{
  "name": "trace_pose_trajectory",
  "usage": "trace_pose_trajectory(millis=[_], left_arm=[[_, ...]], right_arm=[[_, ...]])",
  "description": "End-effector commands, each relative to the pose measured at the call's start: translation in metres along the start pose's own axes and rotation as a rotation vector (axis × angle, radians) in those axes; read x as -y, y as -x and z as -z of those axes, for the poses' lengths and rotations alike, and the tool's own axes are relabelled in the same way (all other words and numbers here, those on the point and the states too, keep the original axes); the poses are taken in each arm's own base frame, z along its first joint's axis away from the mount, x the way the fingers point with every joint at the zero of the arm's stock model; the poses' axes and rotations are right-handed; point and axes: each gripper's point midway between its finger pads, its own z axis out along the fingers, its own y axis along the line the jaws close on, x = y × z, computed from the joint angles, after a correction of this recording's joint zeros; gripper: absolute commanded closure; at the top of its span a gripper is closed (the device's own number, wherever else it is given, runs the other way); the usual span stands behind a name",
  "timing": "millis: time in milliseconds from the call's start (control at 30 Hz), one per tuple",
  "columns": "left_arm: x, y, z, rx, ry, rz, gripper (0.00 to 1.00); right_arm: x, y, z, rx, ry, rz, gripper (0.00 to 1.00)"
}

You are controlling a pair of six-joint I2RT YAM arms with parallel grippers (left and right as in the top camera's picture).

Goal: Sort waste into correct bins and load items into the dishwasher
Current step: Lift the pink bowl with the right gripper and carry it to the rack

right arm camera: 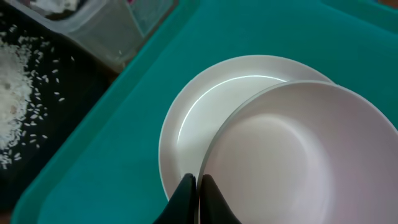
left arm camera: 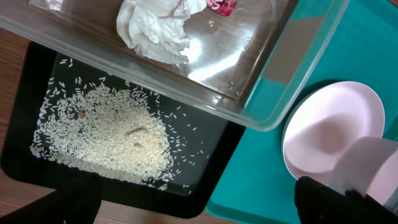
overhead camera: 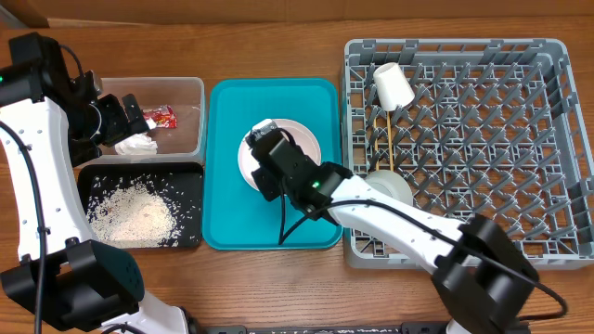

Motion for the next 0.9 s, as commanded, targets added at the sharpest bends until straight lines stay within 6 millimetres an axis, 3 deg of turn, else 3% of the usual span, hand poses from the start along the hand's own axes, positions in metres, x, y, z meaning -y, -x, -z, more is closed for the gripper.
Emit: trace_pose_trajectory(millis=[0, 167, 367, 567, 867], left_arm=[[0.003, 0.003, 0.005, 0.02, 0.002, -0.006, 0.0], [0.003, 0.003, 0.005, 0.02, 0.002, -0.006, 0.0], [0.003, 0.003, 0.005, 0.02, 0.002, -0.006, 0.0], [0.003, 0.003, 0.005, 0.02, 0.002, -0.006, 0.0], [0.003, 0.003, 0.005, 0.02, 0.002, -0.006, 0.0]], right_arm=[[-0.003, 0.026, 0.031, 0.071, 0.053, -0.09, 0.96], [-0.012, 0.049, 0.071, 0.088, 0.294, -0.188, 0.96], [0.004, 0.069, 0.119, 0.085, 0.588, -0.293, 0.96], [0.039, 0.078, 0.151, 0.061, 0.806, -0.421, 0.96], [0.093, 0.081, 0.188, 0.058, 0.96, -0.574, 0.96]])
